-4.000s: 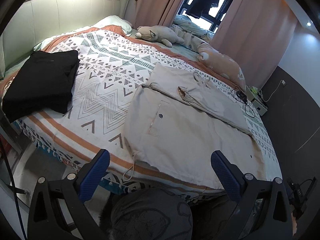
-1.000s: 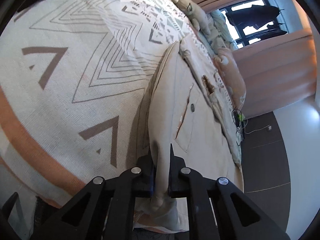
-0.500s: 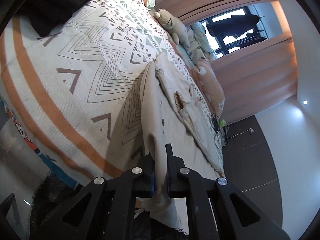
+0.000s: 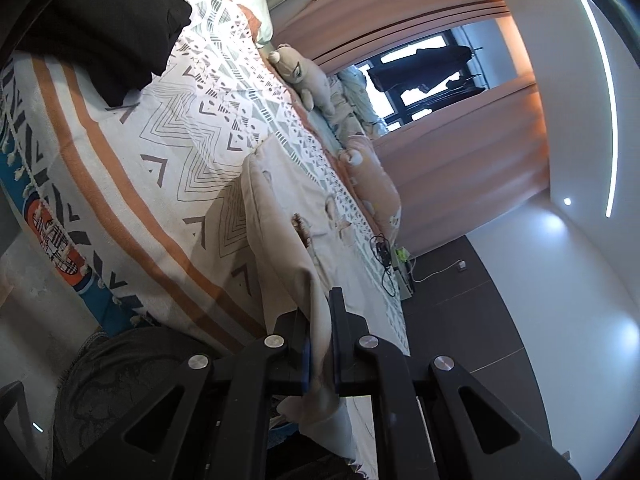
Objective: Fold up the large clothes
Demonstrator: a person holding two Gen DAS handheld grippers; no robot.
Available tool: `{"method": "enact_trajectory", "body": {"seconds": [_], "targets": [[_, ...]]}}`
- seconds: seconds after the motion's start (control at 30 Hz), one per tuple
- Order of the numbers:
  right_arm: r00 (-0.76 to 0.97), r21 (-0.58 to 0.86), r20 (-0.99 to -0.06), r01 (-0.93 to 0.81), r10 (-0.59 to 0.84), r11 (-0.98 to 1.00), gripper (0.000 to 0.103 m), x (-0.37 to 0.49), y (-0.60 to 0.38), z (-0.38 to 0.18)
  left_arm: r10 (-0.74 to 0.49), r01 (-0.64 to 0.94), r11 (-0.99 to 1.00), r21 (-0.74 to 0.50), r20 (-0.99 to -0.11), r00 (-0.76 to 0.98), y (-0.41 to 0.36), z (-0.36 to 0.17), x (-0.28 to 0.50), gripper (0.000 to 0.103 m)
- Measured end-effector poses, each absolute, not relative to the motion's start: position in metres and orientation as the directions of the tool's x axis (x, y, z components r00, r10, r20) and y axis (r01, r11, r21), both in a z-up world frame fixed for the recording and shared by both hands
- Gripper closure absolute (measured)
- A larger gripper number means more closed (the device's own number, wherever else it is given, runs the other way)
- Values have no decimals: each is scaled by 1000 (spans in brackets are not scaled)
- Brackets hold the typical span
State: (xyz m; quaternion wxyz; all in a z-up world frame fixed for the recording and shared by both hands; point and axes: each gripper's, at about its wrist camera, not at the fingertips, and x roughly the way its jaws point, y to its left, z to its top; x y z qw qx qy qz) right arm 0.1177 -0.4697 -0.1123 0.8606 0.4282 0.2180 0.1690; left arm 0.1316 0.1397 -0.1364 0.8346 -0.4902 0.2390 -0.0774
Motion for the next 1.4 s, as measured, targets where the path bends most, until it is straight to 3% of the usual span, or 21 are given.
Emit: {"method": "enact_trajectory", "body": {"seconds": [0.5,0.8,1.13,1.4], "targets": [[850,839,-116,-192,513,509,99,76,-497,-104,-358,1,472,-881,-191,914,139,-104,78,94],[852,851,-92,-202,515,486,99,92,-508,-111,-353,33,448,-893,-143,925,144,-92,86,94],[870,848,-37,-233,492,476,99,161,-505,-96,-323,40,448,-893,-120,939,157,-70,145,94],[876,849,-44,-220,481,480,99,245,-493,-76,-333,39,438,-898,-121,935,164,-48,222,94]]}}
